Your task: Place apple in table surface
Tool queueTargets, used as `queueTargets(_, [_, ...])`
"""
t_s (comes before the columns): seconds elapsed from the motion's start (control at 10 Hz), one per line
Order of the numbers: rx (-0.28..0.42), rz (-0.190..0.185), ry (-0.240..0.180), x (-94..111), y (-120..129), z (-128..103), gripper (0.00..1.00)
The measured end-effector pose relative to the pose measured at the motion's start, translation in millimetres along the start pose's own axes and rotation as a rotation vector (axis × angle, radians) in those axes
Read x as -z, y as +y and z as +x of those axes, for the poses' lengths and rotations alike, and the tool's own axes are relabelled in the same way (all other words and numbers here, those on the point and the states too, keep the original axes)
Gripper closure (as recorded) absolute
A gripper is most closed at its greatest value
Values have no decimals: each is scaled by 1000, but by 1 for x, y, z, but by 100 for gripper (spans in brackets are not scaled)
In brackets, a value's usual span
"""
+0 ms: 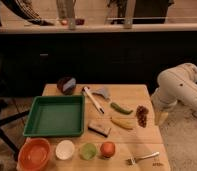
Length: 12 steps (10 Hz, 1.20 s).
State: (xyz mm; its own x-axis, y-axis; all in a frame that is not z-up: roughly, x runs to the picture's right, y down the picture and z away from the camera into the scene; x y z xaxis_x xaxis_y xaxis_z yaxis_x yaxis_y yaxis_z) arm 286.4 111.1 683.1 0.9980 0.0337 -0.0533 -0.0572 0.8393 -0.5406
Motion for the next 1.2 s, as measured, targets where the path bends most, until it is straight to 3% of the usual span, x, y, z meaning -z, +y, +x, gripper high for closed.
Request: queueTargets(1.2, [10, 0, -5, 1, 1, 0, 20])
